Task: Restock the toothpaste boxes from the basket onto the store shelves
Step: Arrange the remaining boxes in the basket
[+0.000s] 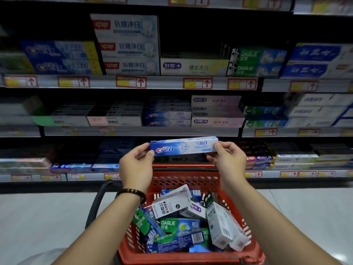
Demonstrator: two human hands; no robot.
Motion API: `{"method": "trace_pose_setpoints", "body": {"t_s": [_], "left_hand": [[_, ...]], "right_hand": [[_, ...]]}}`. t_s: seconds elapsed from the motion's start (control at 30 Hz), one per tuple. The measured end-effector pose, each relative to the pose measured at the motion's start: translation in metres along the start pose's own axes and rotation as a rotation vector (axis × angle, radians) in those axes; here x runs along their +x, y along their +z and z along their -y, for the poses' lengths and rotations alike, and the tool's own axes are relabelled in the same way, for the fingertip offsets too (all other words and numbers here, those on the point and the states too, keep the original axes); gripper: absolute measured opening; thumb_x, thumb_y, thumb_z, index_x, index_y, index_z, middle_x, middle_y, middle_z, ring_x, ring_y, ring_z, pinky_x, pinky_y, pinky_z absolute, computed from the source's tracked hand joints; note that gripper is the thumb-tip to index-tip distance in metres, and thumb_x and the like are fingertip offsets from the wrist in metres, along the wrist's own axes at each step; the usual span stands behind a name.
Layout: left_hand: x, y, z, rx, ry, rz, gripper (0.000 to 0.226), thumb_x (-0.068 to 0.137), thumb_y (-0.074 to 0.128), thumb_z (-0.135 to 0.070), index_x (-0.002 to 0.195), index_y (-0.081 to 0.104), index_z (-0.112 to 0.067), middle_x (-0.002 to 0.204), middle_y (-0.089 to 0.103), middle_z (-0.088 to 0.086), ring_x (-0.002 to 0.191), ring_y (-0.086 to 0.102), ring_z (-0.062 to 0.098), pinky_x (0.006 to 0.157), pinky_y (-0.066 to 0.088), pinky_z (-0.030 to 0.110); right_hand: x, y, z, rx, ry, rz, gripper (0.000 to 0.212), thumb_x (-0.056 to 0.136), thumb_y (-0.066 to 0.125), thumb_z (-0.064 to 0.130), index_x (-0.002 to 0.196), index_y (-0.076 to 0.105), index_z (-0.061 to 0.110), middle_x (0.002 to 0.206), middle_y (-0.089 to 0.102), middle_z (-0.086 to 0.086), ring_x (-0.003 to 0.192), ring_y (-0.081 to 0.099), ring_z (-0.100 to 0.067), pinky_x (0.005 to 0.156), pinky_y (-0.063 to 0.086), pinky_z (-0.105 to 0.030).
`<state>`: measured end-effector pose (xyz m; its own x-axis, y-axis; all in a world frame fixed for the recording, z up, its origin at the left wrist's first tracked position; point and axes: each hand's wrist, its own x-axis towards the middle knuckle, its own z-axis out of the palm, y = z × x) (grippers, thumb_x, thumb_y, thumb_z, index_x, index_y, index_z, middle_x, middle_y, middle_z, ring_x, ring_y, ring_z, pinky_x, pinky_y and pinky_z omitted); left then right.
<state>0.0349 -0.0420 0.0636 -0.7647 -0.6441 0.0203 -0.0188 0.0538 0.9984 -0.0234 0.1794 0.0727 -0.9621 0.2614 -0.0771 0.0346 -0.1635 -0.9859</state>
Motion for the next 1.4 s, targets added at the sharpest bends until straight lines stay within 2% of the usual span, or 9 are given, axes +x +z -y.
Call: {"method": "trace_pose_setpoints", "body": {"t_s": [0.33,0.47,0.67,0.8,0.9,1.03,1.13,1.23,1.4], "left_hand": [[0.024,0.005,-0.025,0.079,0.145,-0.038,0.028,0.09,0.079,-0.014,0.11,0.076,-0.034,0.099,0.074,-0.017,0.096,0.071,0.001,0.094,0.061,0.034],[0.042,0.009,-0.029,0.086,0.14,-0.017,0.032,0.088,0.08,-0.011,0.115,0.077,-0.028,0.099,0.077,-0.013,0.094,0.074,0.004,0.092,0.062,0.037],[0.067,0.019,-0.039,0.141,0.156,-0.003,0.038,0.086,0.074,-0.001,0.116,0.077,-0.024,0.097,0.074,-0.02,0.086,0.068,-0.014,0.092,0.057,0.021],[0.087,0.025,-0.041,0.151,0.165,0.001,0.04,0.085,0.074,-0.001,0.112,0.075,-0.03,0.095,0.072,-0.023,0.085,0.068,-0.015,0.09,0.056,0.02],[0.106,0.03,-0.042,0.18,0.181,-0.02,0.04,0.084,0.075,-0.003,0.113,0.076,-0.03,0.098,0.075,-0.019,0.089,0.069,-0.011,0.089,0.056,0.02],[0.129,0.04,-0.043,0.192,0.189,-0.003,0.041,0.086,0.072,-0.002,0.116,0.074,-0.029,0.104,0.074,-0.015,0.093,0.066,-0.01,0.08,0.051,0.007],[0.143,0.045,-0.045,0.231,0.218,-0.013,0.039,0.087,0.073,-0.003,0.116,0.074,-0.029,0.102,0.073,-0.016,0.09,0.066,-0.008,0.079,0.053,0.011],[0.16,0.05,-0.045,0.249,0.223,-0.023,0.04,0.087,0.074,-0.006,0.12,0.074,-0.027,0.102,0.073,-0.014,0.092,0.068,0.0,0.09,0.057,0.026],[0.184,0.06,-0.039,0.286,0.181,-0.018,0.049,0.086,0.076,-0.01,0.133,0.067,-0.021,0.111,0.07,-0.006,0.096,0.068,0.011,0.098,0.057,0.036]], "right_hand": [[0.01,0.021,0.022,0.02,-0.043,-0.019,0.006,0.103,0.068,0.013,0.1,0.07,0.007,0.1,0.077,-0.009,0.085,0.08,-0.017,0.08,0.066,-0.037],[0.025,0.03,0.024,-0.028,-0.063,-0.014,0.005,0.102,0.07,0.014,0.099,0.073,0.011,0.1,0.078,-0.006,0.082,0.08,-0.015,0.08,0.065,-0.036],[0.05,0.048,0.022,-0.116,-0.109,-0.018,0.005,0.098,0.076,0.022,0.095,0.075,0.018,0.098,0.078,-0.002,0.082,0.078,-0.013,0.084,0.066,-0.039],[0.066,0.062,0.02,-0.169,-0.137,0.008,0.007,0.095,0.078,0.027,0.1,0.077,0.024,0.096,0.08,0.004,0.081,0.078,-0.01,0.088,0.065,-0.045],[0.078,0.071,0.023,-0.223,-0.145,0.038,0.017,0.092,0.078,0.028,0.108,0.077,0.029,0.101,0.079,0.009,0.093,0.076,-0.011,0.091,0.063,-0.045],[0.094,0.086,0.027,-0.295,-0.152,0.08,0.022,0.098,0.068,0.017,0.116,0.074,0.029,0.104,0.076,0.013,0.101,0.072,-0.01,0.094,0.062,-0.045],[0.108,0.096,0.031,-0.338,-0.161,0.098,0.029,0.102,0.056,0.01,0.116,0.07,0.031,0.108,0.073,0.014,0.106,0.07,-0.013,0.092,0.061,-0.041],[0.125,0.106,0.031,-0.367,-0.177,0.135,0.033,0.104,0.053,0.006,0.124,0.069,0.027,0.112,0.071,0.014,0.111,0.067,-0.014,0.09,0.055,-0.033],[0.142,0.118,0.034,-0.432,-0.164,0.162,0.042,0.106,0.05,0.004,0.145,0.059,0.018,0.116,0.059,0.012,0.115,0.057,-0.015,0.102,0.05,-0.037]]}}
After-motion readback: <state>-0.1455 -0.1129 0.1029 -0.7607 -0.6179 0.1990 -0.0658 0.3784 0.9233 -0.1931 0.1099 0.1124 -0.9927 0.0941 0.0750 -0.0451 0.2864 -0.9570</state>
